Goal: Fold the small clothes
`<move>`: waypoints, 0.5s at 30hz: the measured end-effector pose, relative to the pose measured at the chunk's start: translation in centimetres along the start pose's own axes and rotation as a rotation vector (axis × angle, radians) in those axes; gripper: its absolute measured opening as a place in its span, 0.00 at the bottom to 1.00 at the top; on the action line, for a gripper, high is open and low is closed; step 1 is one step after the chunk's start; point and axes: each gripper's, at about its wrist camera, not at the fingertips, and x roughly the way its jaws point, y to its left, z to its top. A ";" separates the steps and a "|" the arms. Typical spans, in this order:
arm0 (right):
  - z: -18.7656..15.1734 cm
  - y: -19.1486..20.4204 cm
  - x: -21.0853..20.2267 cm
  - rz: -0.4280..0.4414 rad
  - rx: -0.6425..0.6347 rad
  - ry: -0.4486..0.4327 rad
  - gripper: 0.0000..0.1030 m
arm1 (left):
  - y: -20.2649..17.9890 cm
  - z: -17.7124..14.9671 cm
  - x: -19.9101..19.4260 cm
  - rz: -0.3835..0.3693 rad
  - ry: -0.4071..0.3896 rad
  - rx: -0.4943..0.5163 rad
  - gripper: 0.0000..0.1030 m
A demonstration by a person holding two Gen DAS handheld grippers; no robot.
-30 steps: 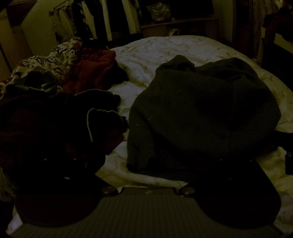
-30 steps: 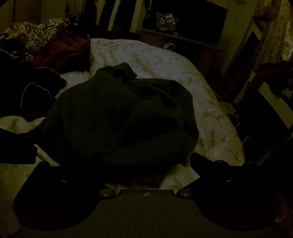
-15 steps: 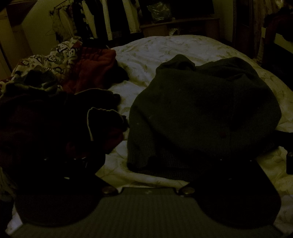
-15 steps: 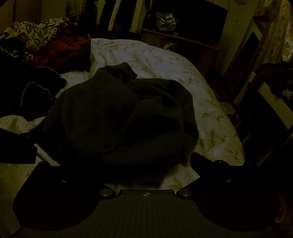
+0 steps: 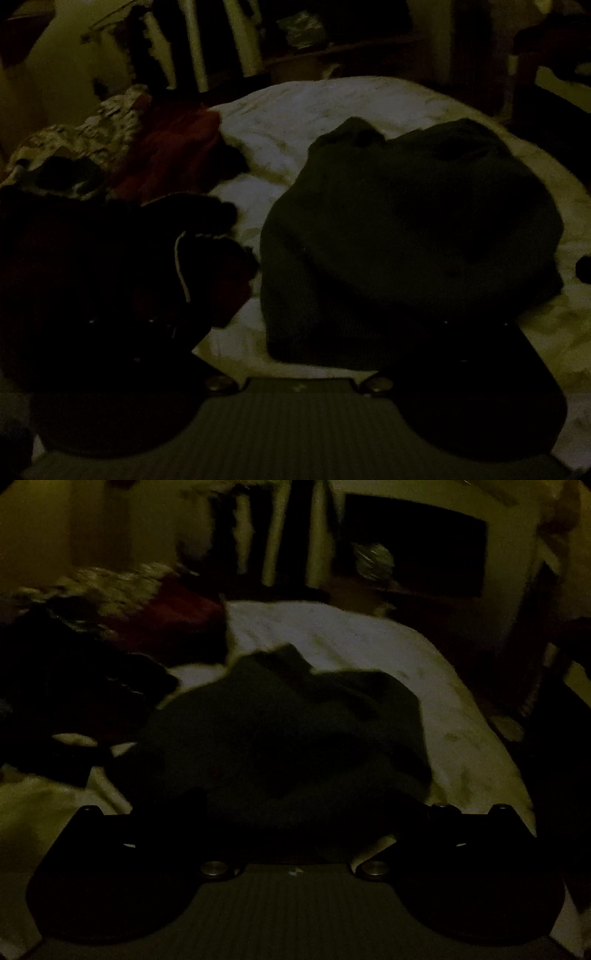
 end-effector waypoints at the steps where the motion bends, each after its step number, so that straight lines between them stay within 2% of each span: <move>1: -0.3 -0.5 0.1 0.027 -0.020 0.005 1.00 | 0.4 0.2 -0.1 -0.016 -0.009 0.003 1.00; 4: -0.9 -1.3 0.1 0.029 -0.057 0.021 1.00 | 3.6 0.3 -0.2 -0.046 -0.072 0.015 1.00; 8: -2.2 -2.6 0.3 0.018 -0.079 0.000 1.00 | 5.9 -0.4 1.8 -0.018 -0.028 0.020 0.98; 9: -2.4 -2.8 0.6 0.024 -0.070 0.008 1.00 | 6.5 -0.8 2.8 -0.043 -0.001 0.009 0.96; 11: -2.7 -3.0 1.3 0.030 -0.057 0.021 1.00 | 6.8 -1.5 4.0 -0.098 0.042 -0.023 0.85; 12: -2.8 -3.0 1.7 0.037 -0.059 0.025 1.00 | 7.2 -1.9 4.9 -0.156 0.071 -0.050 0.84; 15: -2.9 -3.2 2.8 0.057 -0.046 0.044 1.00 | 7.6 -2.4 6.3 -0.231 0.102 -0.098 0.78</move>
